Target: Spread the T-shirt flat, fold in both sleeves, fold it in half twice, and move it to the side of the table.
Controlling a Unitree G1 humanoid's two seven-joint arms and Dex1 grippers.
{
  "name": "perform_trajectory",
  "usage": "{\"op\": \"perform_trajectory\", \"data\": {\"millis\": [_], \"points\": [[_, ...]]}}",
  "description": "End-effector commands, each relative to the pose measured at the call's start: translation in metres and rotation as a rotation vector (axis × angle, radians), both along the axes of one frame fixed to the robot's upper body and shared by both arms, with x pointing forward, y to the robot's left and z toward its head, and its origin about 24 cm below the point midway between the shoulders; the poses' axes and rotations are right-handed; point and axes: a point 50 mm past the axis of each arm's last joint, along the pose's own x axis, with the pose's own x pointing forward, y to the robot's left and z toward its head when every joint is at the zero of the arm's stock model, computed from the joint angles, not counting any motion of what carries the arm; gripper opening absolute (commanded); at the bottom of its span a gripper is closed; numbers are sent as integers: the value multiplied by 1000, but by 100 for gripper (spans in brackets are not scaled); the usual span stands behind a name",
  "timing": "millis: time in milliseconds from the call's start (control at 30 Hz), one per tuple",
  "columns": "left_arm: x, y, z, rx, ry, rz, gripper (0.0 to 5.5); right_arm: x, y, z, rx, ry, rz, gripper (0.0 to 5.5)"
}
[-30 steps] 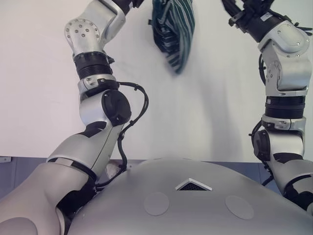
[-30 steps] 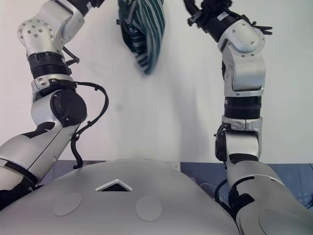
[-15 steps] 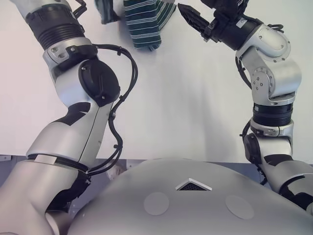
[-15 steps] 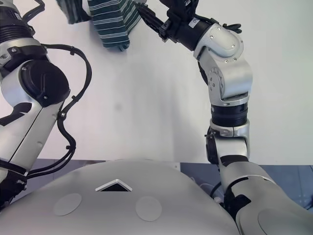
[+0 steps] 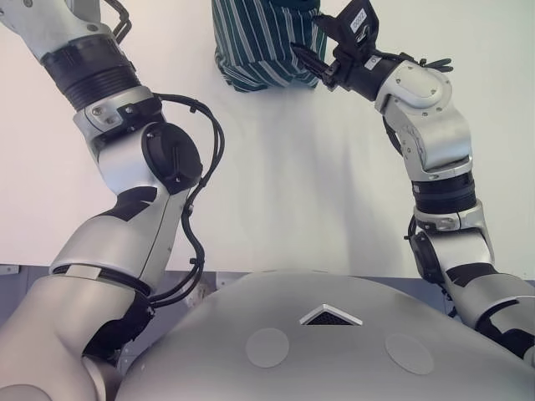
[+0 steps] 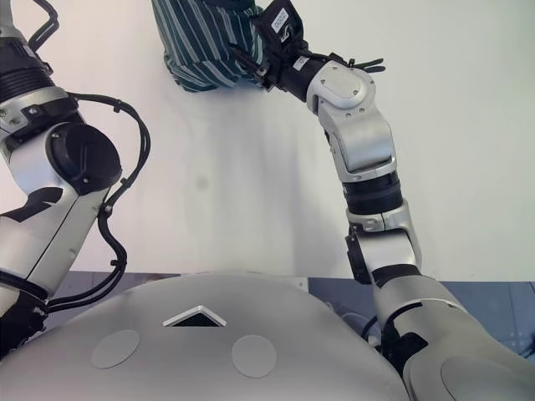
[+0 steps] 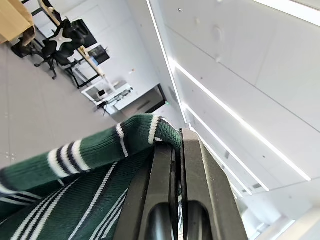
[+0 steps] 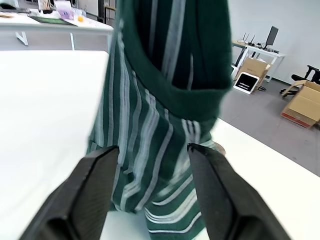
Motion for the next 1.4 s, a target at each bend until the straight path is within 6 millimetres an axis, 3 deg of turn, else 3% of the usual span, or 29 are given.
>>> {"op": "perform_trajectory", "data": {"millis": [33,300,500,733,767,867,1033,1133,1200,1400], "points": [[-1,-5,2,-11,-5,-7,0,4,-7,7,0,-22,-16,256],[-1,-2,1,-31,0,-7,0,15,-5,-7,15,26,-39,256],[0,-5,-2,-28,14,-4,0,16,9,1,79,3,17,143],[0,-3,-2,-24,16,21,0,11,-4,-6,61,45,3,3],[1,-1,-3,-10,14,30,0,13,-9,-2,67,34,-15,3],[5,7,-3,52,8,53,0,30,-32,29,98,-54,-96,3],[14,16,0,435,-60,-9,0,65,-71,102,85,-245,-192,3],[31,14,0,686,-75,-21,0,83,-74,138,17,-338,-175,3],[46,13,7,760,-72,25,0,96,-71,160,-41,-397,-168,3],[68,5,35,684,-61,284,0,120,-63,198,-236,-504,-327,3]]}}
